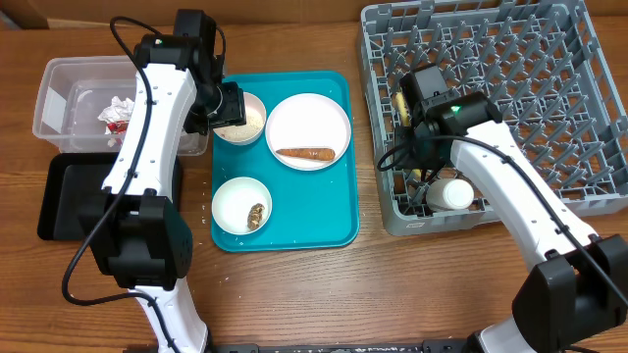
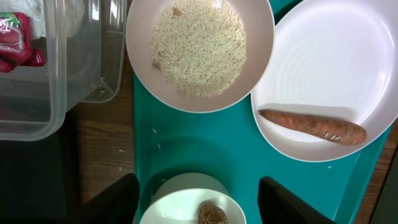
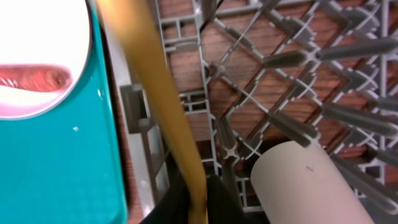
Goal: Sort waste into correct bins and load items into the dishwasher
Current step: 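Carry the yellow spoon right and set it in the dish rack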
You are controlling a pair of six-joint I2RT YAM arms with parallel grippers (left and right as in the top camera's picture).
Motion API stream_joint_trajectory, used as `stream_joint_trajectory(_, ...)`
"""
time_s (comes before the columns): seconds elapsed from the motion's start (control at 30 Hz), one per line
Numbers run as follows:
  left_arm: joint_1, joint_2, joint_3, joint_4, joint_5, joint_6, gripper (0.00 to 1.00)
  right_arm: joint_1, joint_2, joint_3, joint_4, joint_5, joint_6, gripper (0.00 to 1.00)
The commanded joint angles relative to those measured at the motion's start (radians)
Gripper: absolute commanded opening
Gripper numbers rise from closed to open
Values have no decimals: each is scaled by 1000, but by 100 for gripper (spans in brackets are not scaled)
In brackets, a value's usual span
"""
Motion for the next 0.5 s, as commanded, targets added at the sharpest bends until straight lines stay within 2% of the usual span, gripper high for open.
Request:
stream_joint_trajectory(0.0,6,-1,15,1,1,0,64,2,2,-21,13,-23,-16,30)
stream_joint_trajectory(0.07,6,-1,15,0,2,0,64,2,1,-20,15,-28,-27,57)
stream_joint_trajectory(0.13,6,-1,15,1,5,0,65,2,1,-15,16,-32,-26,70)
stream_joint_trajectory(0.2,6,-1,15,1,8,1,65,2,1,5,8,-58,-26,74)
stream_joint_trajectory(0.37,2,-1,15,1,8,3,65,3,-20,168,-49,-144,-34,74)
stream_joint_trajectory(0.47,-13,-1,15,4,9,78,67,5,-36,261,-75,-166,-37,74)
